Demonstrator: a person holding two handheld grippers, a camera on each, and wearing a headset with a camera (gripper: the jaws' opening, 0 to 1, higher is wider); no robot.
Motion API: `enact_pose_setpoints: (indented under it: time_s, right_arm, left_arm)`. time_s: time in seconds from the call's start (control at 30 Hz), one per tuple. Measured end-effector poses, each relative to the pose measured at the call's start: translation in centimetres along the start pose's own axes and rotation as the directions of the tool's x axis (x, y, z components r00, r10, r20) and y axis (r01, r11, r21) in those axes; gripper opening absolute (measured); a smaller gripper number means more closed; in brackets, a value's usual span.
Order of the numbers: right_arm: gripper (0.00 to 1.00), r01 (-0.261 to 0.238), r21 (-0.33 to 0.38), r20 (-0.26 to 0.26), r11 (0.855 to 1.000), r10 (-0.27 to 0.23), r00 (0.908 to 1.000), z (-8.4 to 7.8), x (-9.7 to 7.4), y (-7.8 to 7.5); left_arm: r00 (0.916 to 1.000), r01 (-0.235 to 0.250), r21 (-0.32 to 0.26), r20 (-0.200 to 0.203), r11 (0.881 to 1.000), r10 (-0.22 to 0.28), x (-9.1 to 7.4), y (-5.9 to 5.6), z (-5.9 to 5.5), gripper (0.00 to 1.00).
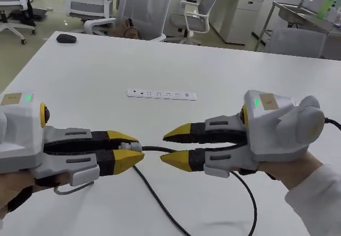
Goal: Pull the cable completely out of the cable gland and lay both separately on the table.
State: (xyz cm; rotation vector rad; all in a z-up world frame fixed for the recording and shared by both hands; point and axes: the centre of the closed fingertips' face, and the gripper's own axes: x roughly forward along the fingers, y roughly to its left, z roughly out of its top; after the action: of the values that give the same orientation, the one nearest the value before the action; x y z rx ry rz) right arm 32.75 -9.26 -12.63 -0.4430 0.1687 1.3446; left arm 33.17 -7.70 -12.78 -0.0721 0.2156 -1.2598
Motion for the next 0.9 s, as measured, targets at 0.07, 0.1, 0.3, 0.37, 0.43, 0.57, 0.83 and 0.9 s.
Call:
enact_pose_setpoints:
  time_s: [0.07, 0.1, 0.3, 0.37, 0.43, 0.57, 0.83, 0.9]
  right_arm:
    - [0.17, -0.009, -0.014, 0.005, 1.0, 0.009, 0.9999, 0.4, 0.2, 0.4]
    - [0.17, -0.012, -0.019, 0.004, 1.0, 0.012, 0.9999, 0.4, 0.3, 0.6]
    - [0.09, -0.033, -0.018, 0.011, 0.999, 0.033, 0.9994, 0.3, 0.9, 1.4]
    - [0.09, -0.039, -0.022, 0.007, 0.999, 0.039, 0.9992, 0.2, 1.2, 1.6]
    - [0.09, -0.037, -0.026, 0.006, 0.999, 0.037, 0.9993, 0.3, 1.5, 1.5]
    - [0.05, -0.018, -0.046, 0.023, 0.999, 0.019, 0.9996, 0.7, 1.9, 1.3]
    - [0.04, -0.013, 0.01, 0.109, 1.0, 0.012, 0.994, 1.9, 2.7, 1.1]
    - [0.04, -0.016, 0.02, 0.124, 1.0, 0.013, 0.9922, 2.2, 2.8, 1.2]
  left_arm:
    - [0.9999, 0.014, 0.001, -0.002, 1.0, -0.014, 0.1, -0.2, -0.1, 0.17]
    - [0.9999, 0.017, 0.0, -0.002, 1.0, -0.017, 0.1, -0.3, -0.1, 0.17]
    - [0.9989, 0.048, 0.005, 0.004, 0.999, -0.048, 0.2, -0.9, 0.1, 0.17]
    - [0.9985, 0.054, 0.01, 0.006, 0.998, -0.054, 0.1, -1.1, 0.2, 0.17]
    - [0.998, 0.062, 0.008, 0.01, 0.998, -0.062, 0.0, -1.3, 0.3, 0.17]
    - [0.9985, 0.049, -0.003, 0.025, 0.999, -0.048, -0.6, -1.1, 0.6, 0.17]
    - [0.9983, 0.054, 0.057, 0.018, 0.997, -0.056, -1.6, -1.3, 0.8, 0.24]
    - [0.9984, 0.042, 0.085, 0.034, 0.996, -0.045, -1.9, -1.0, 1.0, 0.22]
